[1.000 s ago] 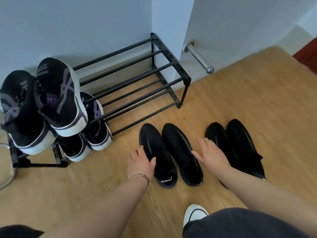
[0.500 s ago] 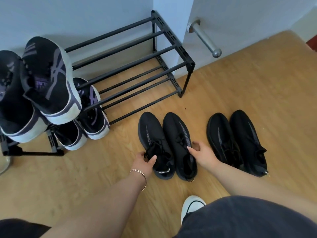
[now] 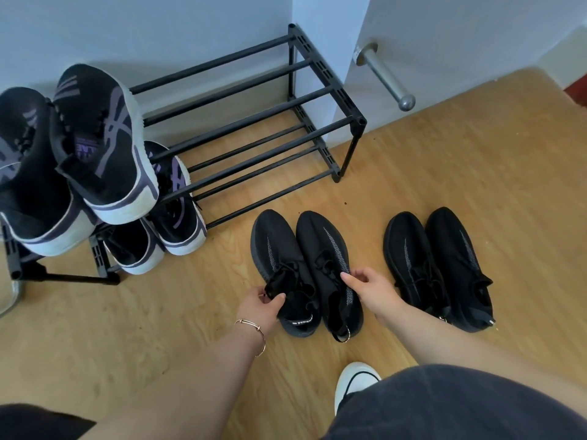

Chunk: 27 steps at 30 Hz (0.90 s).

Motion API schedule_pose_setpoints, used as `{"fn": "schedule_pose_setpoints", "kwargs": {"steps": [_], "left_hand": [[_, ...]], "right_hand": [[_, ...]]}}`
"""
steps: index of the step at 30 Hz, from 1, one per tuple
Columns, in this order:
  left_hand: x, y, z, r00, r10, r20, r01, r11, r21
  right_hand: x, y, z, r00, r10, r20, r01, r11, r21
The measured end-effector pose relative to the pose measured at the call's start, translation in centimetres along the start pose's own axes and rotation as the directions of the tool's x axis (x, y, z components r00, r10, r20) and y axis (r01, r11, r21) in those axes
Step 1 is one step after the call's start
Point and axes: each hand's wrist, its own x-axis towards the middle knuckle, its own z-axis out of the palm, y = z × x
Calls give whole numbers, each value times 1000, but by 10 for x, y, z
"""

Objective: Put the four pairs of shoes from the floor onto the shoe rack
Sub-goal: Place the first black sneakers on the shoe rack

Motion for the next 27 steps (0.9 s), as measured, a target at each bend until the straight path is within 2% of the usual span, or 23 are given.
{"fn": "schedule_pose_setpoints", "kwargs": {"steps": [12, 21, 27], "left_hand": [[3, 33, -35, 993, 107, -46, -111, 987, -119], [43, 109, -55, 963, 235, -130, -255, 951, -174], [77, 148, -65, 956, 229, -183, -269, 934, -234]], "right_hand": [[6, -53, 11, 992, -114, 52, 111, 992, 59], [55, -141, 10, 960, -277, 44, 275, 961, 44], [95, -192, 15, 934, -348, 82, 348, 937, 19]]}}
